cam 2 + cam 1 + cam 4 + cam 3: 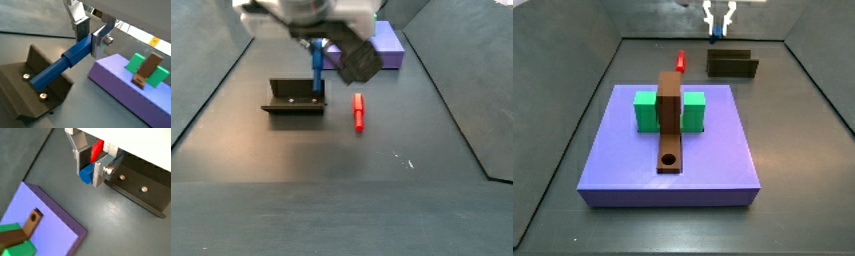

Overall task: Pick up the blue object. Move up. Place the blue object on the fixture. Regrasp the blue object. Move to above the board. Insert the blue object.
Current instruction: Place the blue object on the fixture.

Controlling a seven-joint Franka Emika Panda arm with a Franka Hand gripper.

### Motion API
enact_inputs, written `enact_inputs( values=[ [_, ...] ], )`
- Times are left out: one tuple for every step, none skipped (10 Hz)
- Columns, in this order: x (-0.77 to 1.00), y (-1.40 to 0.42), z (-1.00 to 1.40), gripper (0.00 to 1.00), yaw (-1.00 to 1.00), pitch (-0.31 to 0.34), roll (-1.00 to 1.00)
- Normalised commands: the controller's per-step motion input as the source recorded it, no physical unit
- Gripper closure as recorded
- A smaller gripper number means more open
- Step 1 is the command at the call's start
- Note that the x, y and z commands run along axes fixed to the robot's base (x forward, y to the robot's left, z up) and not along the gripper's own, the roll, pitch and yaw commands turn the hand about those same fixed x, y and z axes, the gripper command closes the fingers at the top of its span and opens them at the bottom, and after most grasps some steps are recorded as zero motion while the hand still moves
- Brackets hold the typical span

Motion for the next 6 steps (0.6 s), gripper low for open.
enact_inputs(
  values=[
    [0.85, 0.00, -0.21, 1.00, 0.08, 0.000, 0.00],
    [0.84, 0.00, -0.17, 1.00, 0.07, 0.000, 0.00],
    [0.83, 0.00, -0.14, 1.00, 0.07, 0.000, 0.02],
    [0.75, 0.00, -0.17, 1.00, 0.07, 0.000, 0.04],
    [0.55, 0.00, -0.27, 1.00, 0.03, 0.000, 0.00],
    [0.32, 0.00, -0.21, 1.00, 0.00, 0.000, -0.10]
  ],
)
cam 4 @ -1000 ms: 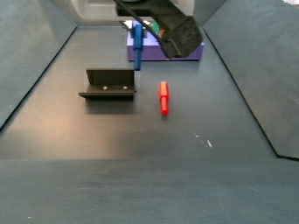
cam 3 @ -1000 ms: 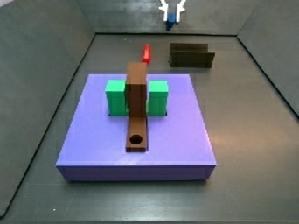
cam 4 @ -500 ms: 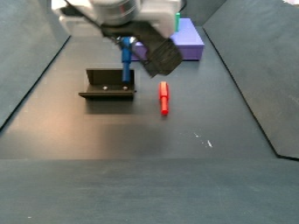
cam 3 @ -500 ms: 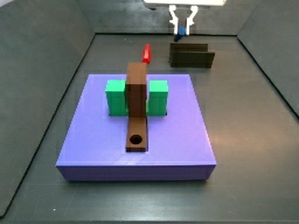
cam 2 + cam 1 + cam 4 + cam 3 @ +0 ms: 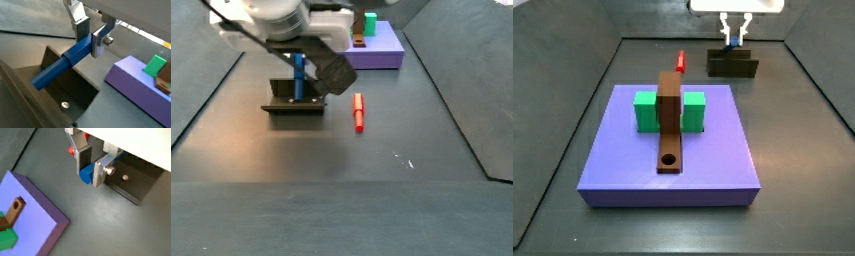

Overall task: Pick up the blue object. Move up. Place the blue object on the fixture. Regrasp the blue object. Move to above the board. Insert the blue object.
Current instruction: Place the blue object on the fixture.

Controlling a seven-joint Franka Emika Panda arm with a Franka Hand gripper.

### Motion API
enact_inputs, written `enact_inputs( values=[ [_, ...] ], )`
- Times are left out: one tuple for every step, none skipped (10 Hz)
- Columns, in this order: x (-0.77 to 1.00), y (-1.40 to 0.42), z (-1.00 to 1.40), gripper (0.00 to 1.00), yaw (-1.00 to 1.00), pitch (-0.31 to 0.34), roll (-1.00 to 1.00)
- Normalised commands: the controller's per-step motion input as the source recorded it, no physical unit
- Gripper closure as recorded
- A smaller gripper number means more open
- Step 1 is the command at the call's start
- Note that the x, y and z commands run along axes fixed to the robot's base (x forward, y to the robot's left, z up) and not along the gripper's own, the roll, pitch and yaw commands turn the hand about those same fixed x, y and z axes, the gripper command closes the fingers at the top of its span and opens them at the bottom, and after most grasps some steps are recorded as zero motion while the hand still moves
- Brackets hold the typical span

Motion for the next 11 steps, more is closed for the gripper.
enact_inputs(
  values=[
    [0.31, 0.00, -0.16, 1.00, 0.00, 0.003, -0.13],
    [0.29, 0.00, -0.15, 1.00, 0.00, 0.006, -0.13],
    [0.28, 0.00, -0.15, 1.00, 0.00, 0.014, -0.15],
    [0.25, 0.00, -0.14, 1.00, 0.00, 0.026, -0.18],
    [0.17, 0.00, -0.14, 1.00, 0.00, 0.040, -0.19],
    [0.09, 0.00, -0.13, 1.00, 0.00, 0.060, -0.16],
    [0.00, 0.00, -0.16, 1.00, -0.01, 0.074, 0.00],
    [0.00, 0.00, -0.19, 1.00, -0.01, 0.049, 0.00],
    [0.00, 0.00, -0.18, 1.00, -0.02, 0.040, 0.00],
    [0.00, 0.04, -0.15, 1.00, -0.01, 0.043, 0.00],
    [0.00, 0.02, -0.13, 1.00, 0.00, 0.031, 0.00]
  ],
)
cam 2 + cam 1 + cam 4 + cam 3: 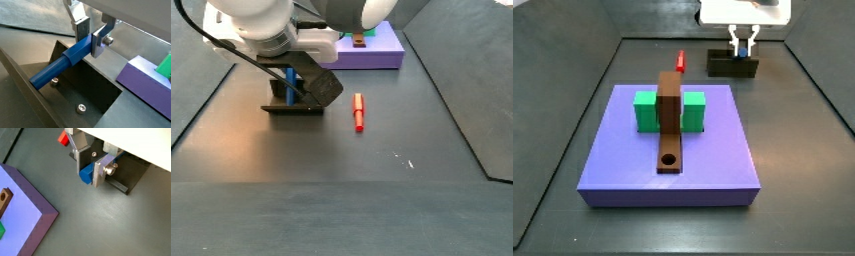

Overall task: Pick up the blue object. Move up. Place the blue object on the fixture. Regrasp the blue object. Move to above the board. Insert the blue object.
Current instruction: Place the blue object on the fixture, then regrasp the blue object.

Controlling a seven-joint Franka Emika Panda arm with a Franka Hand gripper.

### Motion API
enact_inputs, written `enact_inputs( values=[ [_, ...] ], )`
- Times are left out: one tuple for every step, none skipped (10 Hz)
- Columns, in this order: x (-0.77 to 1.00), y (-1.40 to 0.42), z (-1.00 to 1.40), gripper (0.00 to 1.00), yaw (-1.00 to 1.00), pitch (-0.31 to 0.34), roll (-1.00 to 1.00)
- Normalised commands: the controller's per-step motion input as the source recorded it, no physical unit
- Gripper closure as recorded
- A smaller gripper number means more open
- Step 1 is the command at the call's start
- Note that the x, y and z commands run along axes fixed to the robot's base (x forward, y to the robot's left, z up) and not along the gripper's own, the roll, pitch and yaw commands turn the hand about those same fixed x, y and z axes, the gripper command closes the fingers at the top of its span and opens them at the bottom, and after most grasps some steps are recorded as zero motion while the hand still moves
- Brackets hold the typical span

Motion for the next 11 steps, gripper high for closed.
enact_inputs(
  values=[
    [0.00, 0.00, -0.07, 1.00, 0.00, 0.037, 0.00],
    [0.00, 0.00, 0.00, 1.00, 0.00, 0.000, 0.00],
    [0.00, 0.00, 0.00, 0.00, 0.00, 0.000, 0.00],
    [-0.05, 0.10, 0.00, 0.00, -0.04, 0.000, 0.00],
    [0.00, 0.00, 0.00, 0.00, -0.11, -0.114, 0.00],
    [0.00, 0.10, 0.49, 0.00, -0.12, -0.157, 0.06],
    [0.00, 0.23, 0.90, 0.00, -0.15, -0.151, 0.09],
    [0.01, 0.19, 1.00, 0.00, -0.17, -0.194, 0.10],
    [0.03, 0.03, 1.00, 0.00, -0.14, -0.126, 0.25],
    [0.17, 0.00, 1.00, 0.00, -0.11, -0.083, 0.34],
    [0.29, -0.15, 0.84, 0.00, -0.02, -0.089, 0.68]
  ],
)
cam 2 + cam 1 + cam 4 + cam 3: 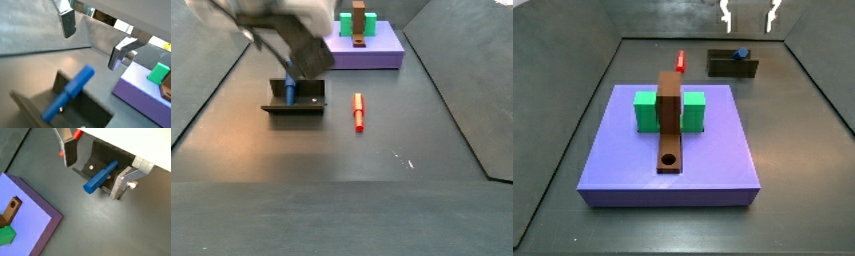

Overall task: Pick up the blue object. Move up. Place the blue object on the fixture. Regrasp the blue object. Move to above the board. Insert the blue object.
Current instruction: Regrasp the blue object.

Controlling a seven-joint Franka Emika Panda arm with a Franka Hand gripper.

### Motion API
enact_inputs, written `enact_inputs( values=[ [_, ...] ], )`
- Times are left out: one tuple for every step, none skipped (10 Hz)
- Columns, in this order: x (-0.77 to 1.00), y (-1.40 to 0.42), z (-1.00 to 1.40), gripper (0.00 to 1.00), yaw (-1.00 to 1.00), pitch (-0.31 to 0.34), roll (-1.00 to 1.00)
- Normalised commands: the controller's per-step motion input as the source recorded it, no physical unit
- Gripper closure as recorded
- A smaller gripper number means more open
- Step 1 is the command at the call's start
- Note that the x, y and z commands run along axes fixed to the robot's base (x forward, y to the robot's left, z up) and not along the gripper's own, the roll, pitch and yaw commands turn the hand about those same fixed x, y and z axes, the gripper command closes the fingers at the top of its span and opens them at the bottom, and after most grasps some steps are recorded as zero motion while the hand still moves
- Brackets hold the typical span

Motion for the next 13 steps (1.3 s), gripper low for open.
enact_inputs(
  values=[
    [0.18, -0.19, 0.44, 0.00, 0.00, -0.131, 1.00],
    [0.04, -0.17, 0.26, 0.00, 0.00, -0.114, 1.00],
    [0.05, -0.14, 0.15, 0.00, 0.00, -0.074, 1.00],
    [0.04, -0.17, 0.00, 0.00, 0.00, -0.077, 1.00],
    [0.00, -0.27, -0.15, 0.00, 0.00, -0.097, 1.00],
    [0.00, -0.24, -0.34, 0.00, 0.00, -0.100, 1.00],
    [0.00, -0.17, -0.26, 0.00, 0.00, -0.117, 1.00],
    [0.00, -0.15, -0.24, 0.00, 0.00, -0.117, 1.00],
    [0.00, -0.12, -0.23, 0.00, 0.00, -0.120, 1.00],
    [0.06, -0.03, -0.23, 0.00, 0.00, -0.117, 1.00],
    [0.11, -0.01, -0.21, 0.00, 0.00, -0.143, 1.00],
    [0.13, 0.00, -0.19, 0.00, 0.00, -0.166, 1.00],
    [0.15, 0.00, -0.15, 0.00, 0.00, -0.163, 1.00]
  ],
)
